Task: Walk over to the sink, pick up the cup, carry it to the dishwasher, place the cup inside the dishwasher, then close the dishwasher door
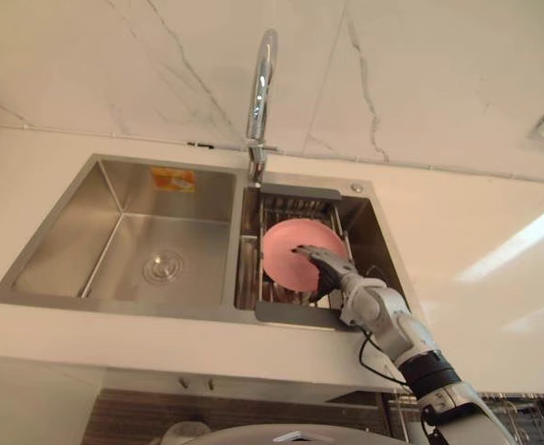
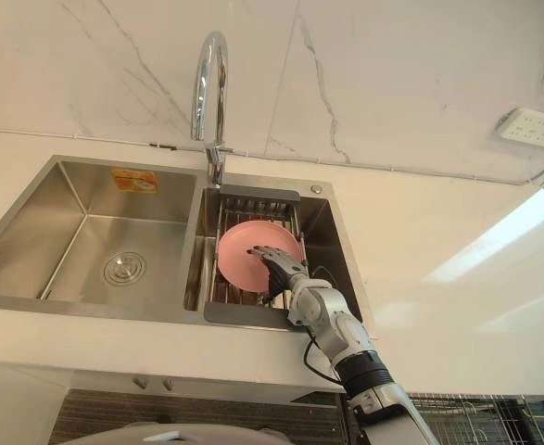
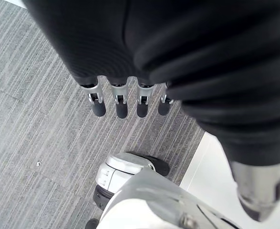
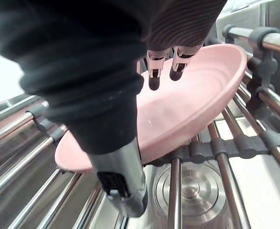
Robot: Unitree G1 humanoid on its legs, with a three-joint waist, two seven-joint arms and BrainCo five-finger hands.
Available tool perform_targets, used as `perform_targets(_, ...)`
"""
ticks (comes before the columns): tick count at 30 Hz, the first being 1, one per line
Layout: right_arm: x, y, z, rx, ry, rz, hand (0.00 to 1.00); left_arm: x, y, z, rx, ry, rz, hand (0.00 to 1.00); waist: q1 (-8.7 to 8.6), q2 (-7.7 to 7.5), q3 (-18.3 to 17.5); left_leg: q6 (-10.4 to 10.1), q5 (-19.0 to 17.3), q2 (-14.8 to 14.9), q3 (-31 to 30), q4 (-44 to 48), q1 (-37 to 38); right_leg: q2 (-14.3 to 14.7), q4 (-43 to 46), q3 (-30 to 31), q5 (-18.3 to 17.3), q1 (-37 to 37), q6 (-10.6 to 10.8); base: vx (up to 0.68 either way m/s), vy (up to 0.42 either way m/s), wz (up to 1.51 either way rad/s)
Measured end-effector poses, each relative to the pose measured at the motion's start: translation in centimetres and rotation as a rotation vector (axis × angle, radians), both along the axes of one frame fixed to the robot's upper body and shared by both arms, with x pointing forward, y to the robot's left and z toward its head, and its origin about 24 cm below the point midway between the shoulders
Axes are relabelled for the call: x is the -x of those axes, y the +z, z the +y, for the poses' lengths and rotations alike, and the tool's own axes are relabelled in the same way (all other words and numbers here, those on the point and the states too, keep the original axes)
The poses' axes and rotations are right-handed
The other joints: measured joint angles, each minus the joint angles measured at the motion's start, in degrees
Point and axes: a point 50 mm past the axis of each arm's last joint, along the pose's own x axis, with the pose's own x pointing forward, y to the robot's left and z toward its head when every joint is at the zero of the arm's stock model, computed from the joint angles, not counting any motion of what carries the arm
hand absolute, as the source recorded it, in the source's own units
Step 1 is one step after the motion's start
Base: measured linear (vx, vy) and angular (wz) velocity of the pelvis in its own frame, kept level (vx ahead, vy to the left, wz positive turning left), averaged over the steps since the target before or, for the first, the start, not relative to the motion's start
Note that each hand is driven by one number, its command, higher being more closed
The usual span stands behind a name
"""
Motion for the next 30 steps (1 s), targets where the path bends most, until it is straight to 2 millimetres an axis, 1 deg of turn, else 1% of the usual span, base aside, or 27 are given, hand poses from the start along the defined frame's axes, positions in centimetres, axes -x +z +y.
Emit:
perform_targets(6,-0.3,-0.1,-0.3,0.071,-0.014,-0.085,0.0,0.1,0.0,0.2,-0.021,0.015,0.007,0.0,0.19,-0.32,-0.16,0.0,0.01,-0.03,-0.13,0.0,0.04,0.0,-0.06,-0.17,0.0,0.15,-0.01,0.0,0.0,0.0)
perform_targets(11,-0.6,-0.5,-0.9,0.134,-0.05,-0.162,0.0,0.0,0.1,0.4,-0.055,0.009,0.02,0.0,0.44,-0.6,-0.35,-0.01,0.08,-0.06,-0.79,0.0,0.0,0.0,-0.05,-0.83,-0.01,0.46,-0.02,-0.01,-0.002,0.06)
perform_targets(14,-0.7,-0.8,-1.4,0.137,-0.08,-0.182,0.0,0.0,0.1,0.6,-0.061,0.007,0.019,0.0,0.46,-0.9,-0.47,-0.04,0.17,-0.07,-1.39,-0.01,-0.11,0.0,-0.06,-1.49,-0.05,0.74,-0.06,-0.01,-0.006,0.1)
perform_targets(15,-0.6,-1.2,-1.6,0.139,-0.093,-0.183,0.0,-0.1,0.1,0.7,-0.063,0.006,0.019,0.0,0.73,-0.95,-0.51,-0.05,0.17,-0.07,-1.51,-0.01,-0.1,0.01,-0.06,-1.59,-0.1,0.84,-0.09,-0.01,-0.002,0.05)
perform_targets(18,-0.6,-1.3,-1.8,0.133,-0.109,-0.221,0.0,-0.2,0.1,0.7,-0.068,-0.003,0.014,0.0,1.38,-0.95,-0.5,-0.06,0.16,-0.1,-1.61,-0.01,-0.15,0.0,-0.06,-1.66,-0.29,0.83,-0.26,0.0,0.0,0.0)
perform_targets(24,-0.9,-1.4,-1.8,0.137,-0.089,-0.211,0.0,-0.2,0.2,0.8,-0.073,0.006,0.014,0.0,1.33,-1.06,-0.44,-0.07,0.17,-0.18,-2.48,-0.02,-0.31,-0.01,-0.03,-2.21,-0.88,1.16,-0.4,-0.01,-0.003,0.08)
perform_targets(27,-0.8,-1.6,-2.0,0.154,-0.069,-0.197,0.0,-0.5,0.2,0.9,-0.089,0.004,0.005,0.0,1.56,-1.34,-0.31,-0.2,0.23,-0.2,-3.3,-0.02,-0.76,-0.01,-0.02,-3.14,-1.08,1.25,-0.36,0.0,-0.007,0.13)
perform_targets(30,-0.8,-1.6,-1.8,0.174,-0.033,-0.176,0.0,-0.6,0.2,0.9,-0.09,0.004,0.002,0.0,1.58,-1.39,-0.28,-0.17,0.26,-0.17,-3.36,-0.02,-0.82,0.03,-0.01,-3.25,-1.1,1.25,-0.3,0.0,-0.001,0.01)
